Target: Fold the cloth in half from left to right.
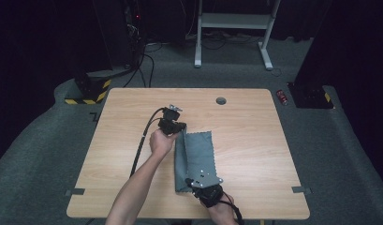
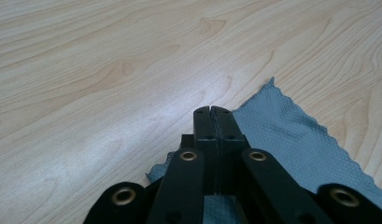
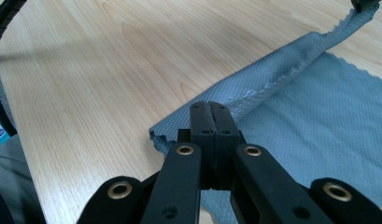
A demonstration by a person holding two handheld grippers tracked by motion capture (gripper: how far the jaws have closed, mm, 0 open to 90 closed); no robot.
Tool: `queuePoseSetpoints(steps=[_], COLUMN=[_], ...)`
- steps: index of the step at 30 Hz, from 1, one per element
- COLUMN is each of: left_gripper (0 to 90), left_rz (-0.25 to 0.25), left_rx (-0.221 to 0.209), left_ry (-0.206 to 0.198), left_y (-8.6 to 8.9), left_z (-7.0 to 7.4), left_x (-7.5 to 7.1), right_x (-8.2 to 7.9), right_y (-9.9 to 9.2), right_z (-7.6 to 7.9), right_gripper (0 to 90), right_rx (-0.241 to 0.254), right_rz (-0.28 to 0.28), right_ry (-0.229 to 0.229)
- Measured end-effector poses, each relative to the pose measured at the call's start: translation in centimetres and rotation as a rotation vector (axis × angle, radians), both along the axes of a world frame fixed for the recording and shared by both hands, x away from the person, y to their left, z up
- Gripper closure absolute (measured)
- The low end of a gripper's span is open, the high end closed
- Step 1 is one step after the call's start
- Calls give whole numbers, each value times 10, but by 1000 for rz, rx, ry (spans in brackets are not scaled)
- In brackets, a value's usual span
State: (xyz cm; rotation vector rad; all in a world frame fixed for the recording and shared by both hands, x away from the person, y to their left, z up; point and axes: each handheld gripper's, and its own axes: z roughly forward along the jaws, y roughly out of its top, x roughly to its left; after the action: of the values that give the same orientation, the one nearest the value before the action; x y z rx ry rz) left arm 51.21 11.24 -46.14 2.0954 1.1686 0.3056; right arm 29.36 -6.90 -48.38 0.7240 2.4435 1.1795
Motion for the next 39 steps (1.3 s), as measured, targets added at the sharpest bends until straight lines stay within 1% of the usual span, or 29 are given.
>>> queuePoseSetpoints(steps=[1, 4, 8, 10, 12, 15, 17, 22, 25, 27, 28, 36, 39], left_gripper=[900, 900, 900, 900, 900, 900, 900, 899, 900, 899, 899, 899, 898], left_rz=[3, -2, -10, -29, -36, -46, -44, -58, -64, -60, -67, -82, -87], left_rx=[0, 33, 29, 39, 38, 66, 67, 65, 64, 60, 62, 55, 64], left_ry=[-1, -7, 3, 1, -4, -7, -4, -8, -10, -10, -9, -14, -9], left_y=[-2, -9, -23, -32, -40, -51, -54, -61, -66, -67, -69, -81, -83], left_z=[-1, -6, -12, -12, -11, -12, -13, -15, -16, -17, -20, -23, -26], left_x=[0, 2, 5, 6, 7, 7, 8, 8, 8, 8, 9, 9, 10], right_x=[-1, 0, 0, 0, -2, -3, -3, -4, -5, -5, -6, -5, -4], right_y=[-2, -10, -23, -28, -32, -40, -45, -54, -56, -58, -60, -68, -72], right_z=[-1, -2, -6, -8, -10, -11, -12, -17, -19, -18, -18, -23, -25], right_gripper=[900, 900, 900, 900, 900, 900, 900, 900, 900, 900, 900, 900, 900], right_rx=[-2, 5, 15, 13, 11, 18, 22, 25, 16, 4, 3, -28, -36], right_rz=[-5, -25, -57, -63, -70, -90, -98, -122, -126, -135, -143, -158, -167], right_ry=[2, 2, 9, 11, 15, 17, 10, 27, 25, 12, 11, 28, 37])
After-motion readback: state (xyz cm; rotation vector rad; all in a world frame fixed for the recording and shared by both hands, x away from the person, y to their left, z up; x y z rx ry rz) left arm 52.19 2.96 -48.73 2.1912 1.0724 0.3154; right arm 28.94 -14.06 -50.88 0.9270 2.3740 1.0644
